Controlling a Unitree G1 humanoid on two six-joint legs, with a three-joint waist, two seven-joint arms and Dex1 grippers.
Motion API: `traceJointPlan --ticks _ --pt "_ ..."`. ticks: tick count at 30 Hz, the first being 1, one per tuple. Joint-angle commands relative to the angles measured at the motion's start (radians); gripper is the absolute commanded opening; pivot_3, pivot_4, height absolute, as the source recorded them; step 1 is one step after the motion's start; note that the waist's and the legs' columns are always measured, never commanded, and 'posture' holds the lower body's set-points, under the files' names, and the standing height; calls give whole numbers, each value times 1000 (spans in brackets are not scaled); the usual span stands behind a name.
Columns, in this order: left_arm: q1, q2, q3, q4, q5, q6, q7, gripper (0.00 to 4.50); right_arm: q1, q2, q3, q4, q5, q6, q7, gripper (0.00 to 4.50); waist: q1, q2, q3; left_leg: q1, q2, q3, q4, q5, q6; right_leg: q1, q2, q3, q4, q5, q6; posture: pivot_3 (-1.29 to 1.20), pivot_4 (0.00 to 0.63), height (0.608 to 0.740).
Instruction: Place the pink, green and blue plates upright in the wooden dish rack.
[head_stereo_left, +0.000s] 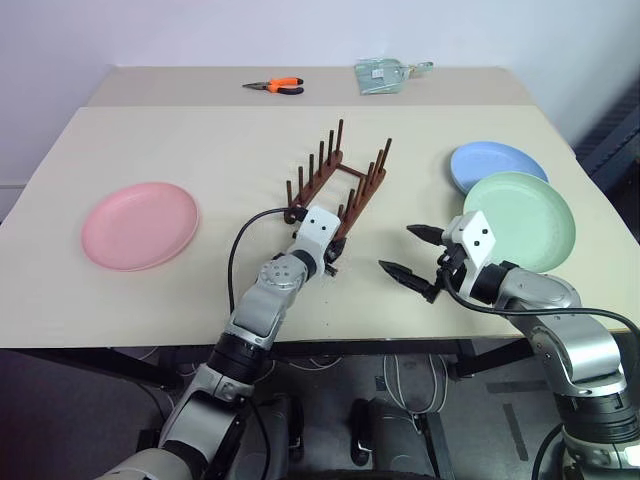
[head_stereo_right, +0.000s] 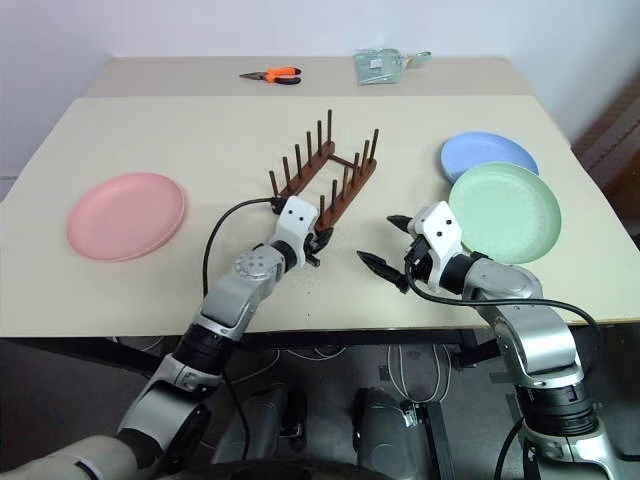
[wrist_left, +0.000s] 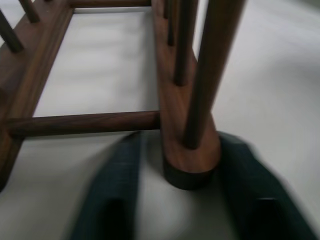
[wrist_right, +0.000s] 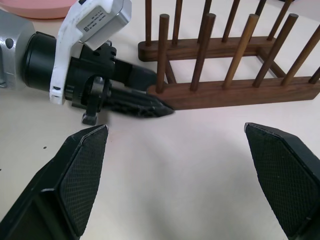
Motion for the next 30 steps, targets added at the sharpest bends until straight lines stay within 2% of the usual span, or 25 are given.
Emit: traceJointPlan --ticks 1,7,11,13,17,18,19,20,21,22,25,27,29,30 --pt "15 83 -43 -28 -8 -80 -172 754 26 -41 -56 -26 -3 -31 15 4500 1 0 0 0 0 0 0 0 0 0 0 0 0 0 0 0 150 740" --pt "-3 308 -29 -44 -131 -178 -601 754 69 -92 -112 1 -10 -63 34 4500 -2 0 0 0 0 0 0 0 0 -1 0 0 0 0 0 0 150 740" --pt "-43 375 -16 39 -149 -235 -743 754 83 -94 -129 11 -21 -80 29 4500 -1 0 0 0 0 0 0 0 0 -1 0 0 0 0 0 0 150 740" --pt "-62 379 -3 105 -148 -279 -774 1841 91 -90 -135 8 -25 -82 22 4500 1 0 0 -1 0 0 0 0 0 0 0 -1 0 0 0 0 150 740" --pt "-101 388 8 233 -60 -313 -676 3623 112 -91 -135 -5 -27 -84 20 4500 -1 0 0 -1 0 0 0 0 0 0 0 -1 0 0 0 0 150 740" --pt "-102 390 12 239 -51 -314 -661 4246 115 -93 -135 -7 -27 -84 21 4500 -1 0 0 -1 0 0 1 0 0 0 0 -1 0 0 0 0 150 740" --pt "-88 405 29 214 -53 -282 -643 4424 118 -95 -134 -9 -22 -78 25 4500 -4 0 0 -1 0 0 1 0 0 0 0 -1 0 0 0 0 150 740" --pt "-60 427 56 156 -64 -232 -625 4424 122 -100 -131 -11 -19 -67 29 4500 -7 0 0 0 0 0 1 0 0 0 0 -1 0 0 0 0 150 740" --pt "-23 453 81 79 -89 -175 -628 4352 125 -104 -124 -12 -16 -54 34 3933 -12 0 0 0 0 0 1 0 0 0 0 0 0 0 0 0 150 740" --pt "31 480 113 -30 -141 -98 -641 4054 129 -106 -111 -15 -23 -51 37 3590 -21 0 0 0 1 0 0 0 0 -1 1 0 1 0 0 0 150 740" --pt "180 532 157 -332 -272 96 -661 2651 124 -96 -53 -3 -67 -54 19 2095 -33 1 0 0 2 0 -1 1 -1 -1 1 1 1 0 0 0 150 740" --pt "225 526 133 -455 -277 175 -607 1707 103 -87 -1 35 -119 -62 -2 1098 -23 1 0 0 1 0 -1 1 -1 0 0 1 1 0 0 0 150 740" --pt "227 484 96 -512 -265 236 -544 1696 65 -75 52 80 -176 -67 -30 36 -6 1 0 0 0 -2 1 1 -1 2 -1 0 0 0 0 0 150 740" --pt "219 456 65 -517 -243 256 -508 1696 39 -61 75 104 -195 -67 -42 11 -1 1 0 0 0 -2 3 0 -1 1 -1 0 0 0 0 0 150 740"
